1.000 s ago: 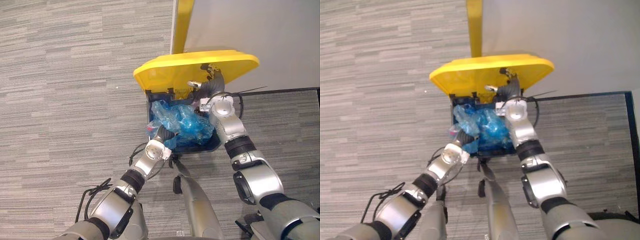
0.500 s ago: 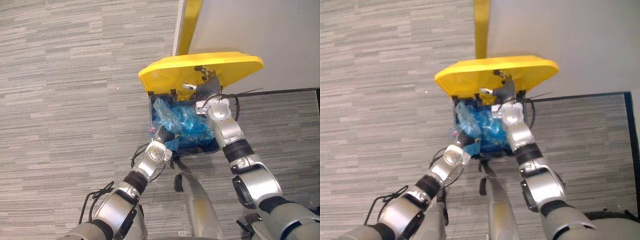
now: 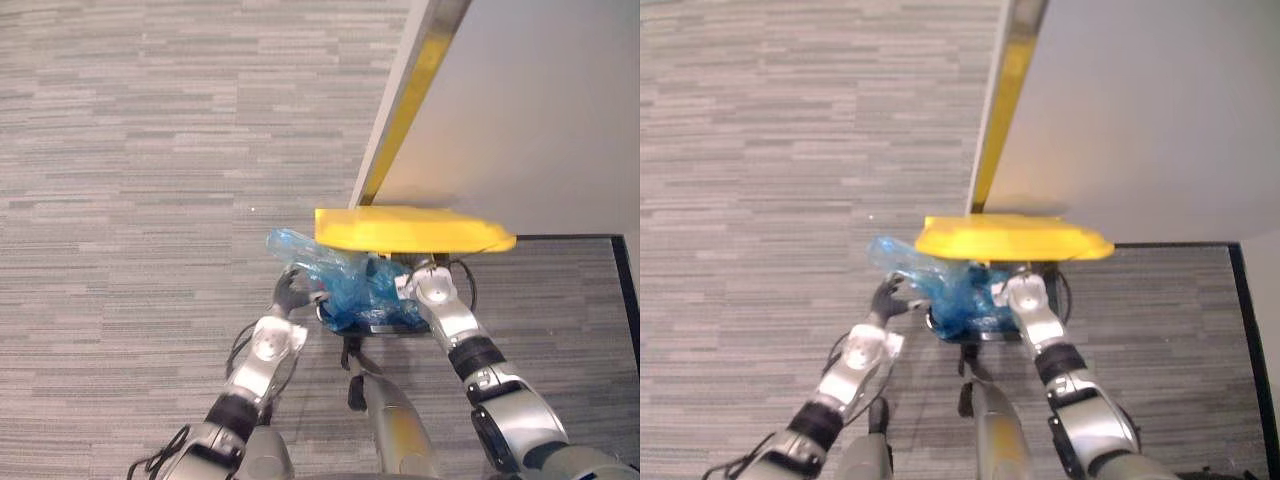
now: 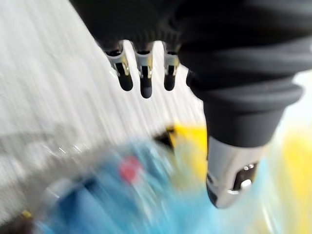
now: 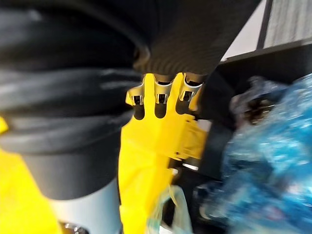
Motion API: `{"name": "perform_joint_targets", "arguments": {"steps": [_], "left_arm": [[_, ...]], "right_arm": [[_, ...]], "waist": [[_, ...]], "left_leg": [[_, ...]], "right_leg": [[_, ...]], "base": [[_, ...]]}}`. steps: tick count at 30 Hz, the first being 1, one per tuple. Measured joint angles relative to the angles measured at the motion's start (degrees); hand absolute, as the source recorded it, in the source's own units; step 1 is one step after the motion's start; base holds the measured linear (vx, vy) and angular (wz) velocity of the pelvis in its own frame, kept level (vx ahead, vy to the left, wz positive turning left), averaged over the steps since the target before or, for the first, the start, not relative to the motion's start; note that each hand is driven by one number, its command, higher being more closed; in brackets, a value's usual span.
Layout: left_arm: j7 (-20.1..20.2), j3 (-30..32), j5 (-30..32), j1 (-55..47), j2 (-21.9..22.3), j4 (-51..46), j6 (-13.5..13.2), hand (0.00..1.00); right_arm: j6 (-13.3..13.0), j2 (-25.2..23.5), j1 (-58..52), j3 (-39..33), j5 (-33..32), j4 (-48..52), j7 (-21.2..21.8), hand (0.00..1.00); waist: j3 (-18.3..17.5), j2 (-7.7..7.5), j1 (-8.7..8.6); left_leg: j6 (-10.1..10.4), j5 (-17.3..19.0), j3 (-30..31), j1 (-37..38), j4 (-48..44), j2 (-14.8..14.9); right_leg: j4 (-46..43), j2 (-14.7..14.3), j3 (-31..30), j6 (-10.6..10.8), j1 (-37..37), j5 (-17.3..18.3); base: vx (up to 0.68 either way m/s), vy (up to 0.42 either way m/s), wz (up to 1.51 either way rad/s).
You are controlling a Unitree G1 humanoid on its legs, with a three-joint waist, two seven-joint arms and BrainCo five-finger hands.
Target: Gather rubbish on tea table into small bin, then transfer packed bag to large trash can.
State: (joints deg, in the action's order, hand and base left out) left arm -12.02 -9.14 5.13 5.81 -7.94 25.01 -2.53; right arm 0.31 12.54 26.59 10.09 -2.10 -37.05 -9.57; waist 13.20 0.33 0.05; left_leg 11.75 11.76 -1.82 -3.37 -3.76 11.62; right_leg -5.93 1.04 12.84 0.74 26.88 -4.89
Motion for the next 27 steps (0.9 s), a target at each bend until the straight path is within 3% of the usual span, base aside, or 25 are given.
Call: {"name": "perform_joint_targets", "arguments": {"steps": [5,8,11,12,13,14,15,17,19,20,23,27], "left_arm": [[1.97,6.17,-0.13,-5.92,-2.13,8.39,-0.35,0.00],[2.91,9.24,-0.14,-7.78,-2.13,16.14,0.07,0.00],[3.51,10.65,0.01,-8.61,-2.21,21.82,0.87,0.00],[3.51,11.74,0.44,-9.87,-1.70,21.93,0.83,0.00],[3.50,12.94,0.59,-10.89,-1.11,23.07,0.81,0.00],[3.56,13.67,0.63,-11.15,-1.01,24.87,0.94,0.00],[3.71,14.36,0.59,-11.18,-0.76,26.54,1.37,0.00],[4.58,14.75,0.35,-11.21,-0.94,27.79,2.20,0.00],[4.80,14.83,0.20,-10.99,-1.00,28.28,2.22,0.00],[4.95,14.84,-0.27,-10.51,-0.48,29.49,2.28,0.00],[5.35,14.82,-0.53,-9.52,3.11,31.19,2.07,0.00],[6.13,14.85,-1.37,-8.91,3.63,32.98,1.99,0.00]], "right_arm": [[0.00,-1.73,-4.78,-0.93,2.19,-0.40,1.99,0.00],[-0.01,-1.92,-6.91,-0.87,3.88,-2.19,2.85,0.00],[0.00,-2.12,-12.66,-0.80,5.45,-2.72,3.51,0.00],[-0.02,-2.32,-14.37,-0.76,6.17,-3.82,3.93,0.00],[0.01,-3.50,-14.96,-0.61,6.65,-7.20,4.44,0.00],[-0.08,-3.85,-16.04,-0.58,6.75,-9.29,4.86,0.00],[-0.08,-3.97,-17.44,-0.73,7.61,-11.19,5.09,0.00],[-0.01,-4.41,-20.95,-2.86,10.59,-16.62,5.22,0.00],[0.24,-5.05,-22.39,-6.81,11.29,-20.68,5.03,0.00],[0.25,-4.69,-23.82,-8.85,11.29,-21.60,4.68,0.00],[0.57,-3.40,-24.76,-12.18,11.21,-24.89,3.98,0.00],[1.10,-4.08,-25.57,-16.74,11.13,-25.38,3.30,0.00]], "waist": [[-0.57,-0.60,0.65],[-0.58,-2.07,0.69],[-0.39,-4.12,-0.05],[-0.77,-3.78,0.10],[-0.52,-2.70,0.53],[-0.57,-2.76,0.52],[-0.67,-2.75,0.50],[-1.51,-3.49,0.44],[-2.47,-4.46,0.34],[-3.70,-3.30,0.24],[-5.98,0.69,0.00],[-6.77,0.96,-0.08]], "left_leg": [[-2.94,3.20,-2.13,3.60,-4.84,-2.96],[-5.24,4.79,-4.99,5.65,-7.70,-6.47],[-7.28,7.35,-6.63,4.28,-14.89,-8.76],[-7.63,7.52,-8.13,4.19,-15.00,-7.29],[-7.70,7.26,-10.63,3.49,-15.67,-5.43],[-7.75,6.98,-11.51,3.36,-15.79,-4.56],[-7.74,6.64,-11.61,3.48,-15.55,-3.97],[-7.41,5.12,-11.49,3.58,-14.25,-3.75],[-6.84,3.53,-12.10,3.33,-12.64,-4.55],[-6.51,0.96,-12.15,3.35,-8.73,-5.23],[-6.50,-2.57,-12.51,3.49,-2.97,-4.46],[-6.26,-3.80,-11.70,4.94,-0.82,-3.54]], "right_leg": [[0.07,1.09,-3.66,1.60,-4.21,-1.16],[-0.81,2.95,-7.85,3.83,-5.21,-2.56],[1.92,5.13,-9.01,7.65,-7.24,-2.76],[1.37,4.97,-7.48,10.39,-7.02,1.46],[-9.09,5.13,-4.59,5.25,-3.42,2.84],[-19.70,5.47,-3.34,1.72,-1.64,4.55],[-26.51,5.75,-2.68,0.04,-1.77,6.65],[-33.26,6.76,-2.67,1.62,-6.31,11.68],[-27.63,6.96,-3.19,3.69,-10.90,16.16],[-21.20,5.99,-3.12,3.04,-12.03,15.99],[-8.78,2.10,-3.99,0.08,-14.99,10.33],[0.78,-0.38,-5.27,-0.79,-19.23,4.96]], "base": [[-0.01,0.134,-0.27],[-0.17,0.173,-0.54],[-0.23,0.150,-0.26],[-0.29,0.108,-0.67],[-0.23,0.056,-0.84],[-0.20,0.047,-0.68],[-0.09,-0.007,-0.24],[-0.03,-0.062,-0.05],[-0.01,-0.117,-0.22],[-0.01,-0.126,-0.23],[-0.01,-0.075,-0.38],[-0.06,-0.027,-0.23]]}}
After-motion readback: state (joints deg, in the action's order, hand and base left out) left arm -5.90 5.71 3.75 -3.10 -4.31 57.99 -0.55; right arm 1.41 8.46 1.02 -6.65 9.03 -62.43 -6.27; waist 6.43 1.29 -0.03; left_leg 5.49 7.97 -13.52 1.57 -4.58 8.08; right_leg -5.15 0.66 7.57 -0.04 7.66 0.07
